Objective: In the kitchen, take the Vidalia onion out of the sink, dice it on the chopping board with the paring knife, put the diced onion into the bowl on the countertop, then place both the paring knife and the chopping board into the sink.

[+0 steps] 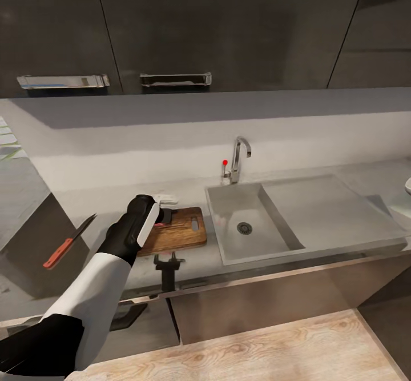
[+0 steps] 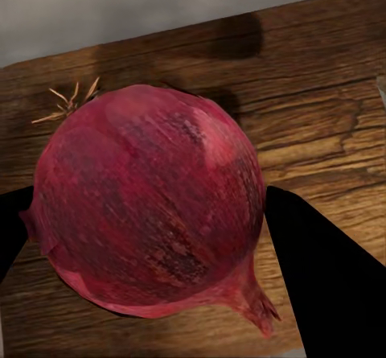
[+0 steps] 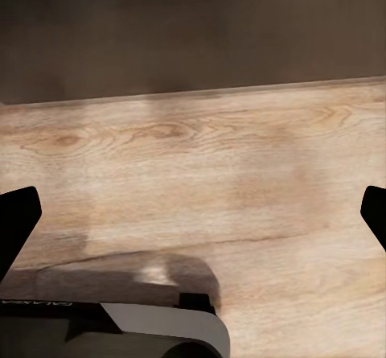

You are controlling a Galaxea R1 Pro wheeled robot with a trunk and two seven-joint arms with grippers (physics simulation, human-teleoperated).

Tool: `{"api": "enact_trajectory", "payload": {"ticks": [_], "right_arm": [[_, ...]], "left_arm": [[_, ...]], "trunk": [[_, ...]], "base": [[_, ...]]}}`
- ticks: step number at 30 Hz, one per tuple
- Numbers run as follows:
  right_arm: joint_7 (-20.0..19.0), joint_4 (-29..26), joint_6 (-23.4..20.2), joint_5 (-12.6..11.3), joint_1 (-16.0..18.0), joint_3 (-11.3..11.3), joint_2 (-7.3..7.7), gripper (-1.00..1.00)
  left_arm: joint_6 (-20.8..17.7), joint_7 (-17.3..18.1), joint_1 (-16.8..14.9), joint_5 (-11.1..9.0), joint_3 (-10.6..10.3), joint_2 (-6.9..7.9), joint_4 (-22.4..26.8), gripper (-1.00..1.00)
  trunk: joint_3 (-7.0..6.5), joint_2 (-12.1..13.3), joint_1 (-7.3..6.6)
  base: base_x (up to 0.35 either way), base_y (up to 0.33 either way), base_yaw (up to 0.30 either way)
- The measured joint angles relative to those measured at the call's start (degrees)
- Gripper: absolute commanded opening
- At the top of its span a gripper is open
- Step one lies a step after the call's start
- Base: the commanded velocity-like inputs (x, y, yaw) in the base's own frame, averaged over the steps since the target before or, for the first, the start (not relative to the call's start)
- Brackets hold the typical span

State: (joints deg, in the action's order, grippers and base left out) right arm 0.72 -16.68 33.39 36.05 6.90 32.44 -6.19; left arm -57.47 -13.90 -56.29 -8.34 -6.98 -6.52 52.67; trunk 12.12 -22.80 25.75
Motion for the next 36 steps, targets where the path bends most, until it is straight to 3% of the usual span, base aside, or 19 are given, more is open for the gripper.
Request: {"api": "enact_trajectory", "payload": {"ticks": [36], "right_arm": [[0.0, 0.0, 0.0, 0.0, 0.0, 0.0, 0.0, 1.0]], "left_arm": [[0.0, 0.0, 0.0, 0.1, -0.1, -0.24, -3.0, -1.0]], "trunk": [[0.0, 0.0, 0.0]], "base": [[0.004, -0.006, 0.0]]}}
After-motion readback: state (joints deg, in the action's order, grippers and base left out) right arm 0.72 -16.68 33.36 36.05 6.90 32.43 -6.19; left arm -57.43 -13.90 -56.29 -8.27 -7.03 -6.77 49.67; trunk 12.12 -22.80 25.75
